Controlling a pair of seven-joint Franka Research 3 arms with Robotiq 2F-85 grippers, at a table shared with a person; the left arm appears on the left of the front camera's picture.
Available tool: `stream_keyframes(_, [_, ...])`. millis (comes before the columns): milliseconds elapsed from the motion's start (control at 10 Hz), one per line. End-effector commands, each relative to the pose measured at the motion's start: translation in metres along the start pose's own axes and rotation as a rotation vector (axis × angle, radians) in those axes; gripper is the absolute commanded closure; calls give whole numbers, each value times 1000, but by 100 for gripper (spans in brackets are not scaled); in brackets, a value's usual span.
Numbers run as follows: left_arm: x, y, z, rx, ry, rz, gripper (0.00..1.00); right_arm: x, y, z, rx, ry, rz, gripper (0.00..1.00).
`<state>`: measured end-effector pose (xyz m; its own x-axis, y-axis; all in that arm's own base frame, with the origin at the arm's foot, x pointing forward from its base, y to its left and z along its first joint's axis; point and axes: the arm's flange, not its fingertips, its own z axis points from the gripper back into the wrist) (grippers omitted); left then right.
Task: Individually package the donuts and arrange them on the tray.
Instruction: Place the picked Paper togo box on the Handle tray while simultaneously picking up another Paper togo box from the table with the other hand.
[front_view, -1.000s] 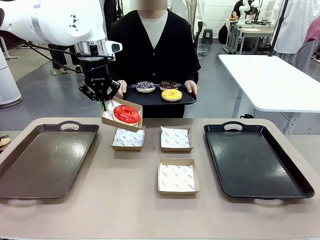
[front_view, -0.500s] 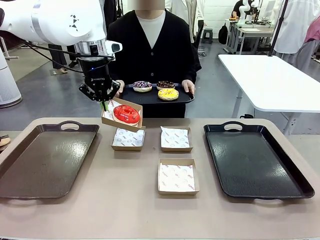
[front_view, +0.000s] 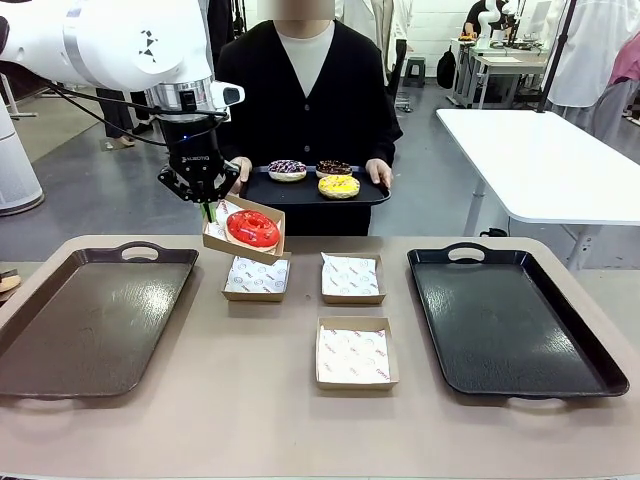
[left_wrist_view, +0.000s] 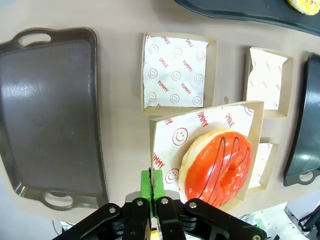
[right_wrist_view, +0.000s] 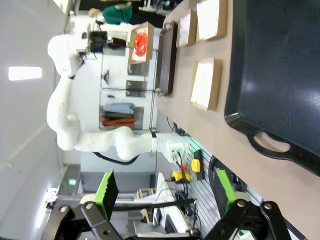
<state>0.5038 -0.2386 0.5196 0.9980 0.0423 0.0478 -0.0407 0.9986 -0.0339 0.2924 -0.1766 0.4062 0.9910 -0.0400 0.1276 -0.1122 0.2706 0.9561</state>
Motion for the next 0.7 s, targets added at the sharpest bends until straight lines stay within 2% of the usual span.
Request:
stream_keyframes(0, [0, 28, 12, -34, -29, -46, 99, 15, 27, -11, -83, 122, 23, 0])
stream_keyframes(300, [-7, 77, 13, -76, -30, -56, 99, 53, 72, -50, -269, 223, -32, 0])
stream_keyframes(600, [-51, 123, 4, -104, -18, -30, 99, 69, 112, -122, -472, 295, -53, 0])
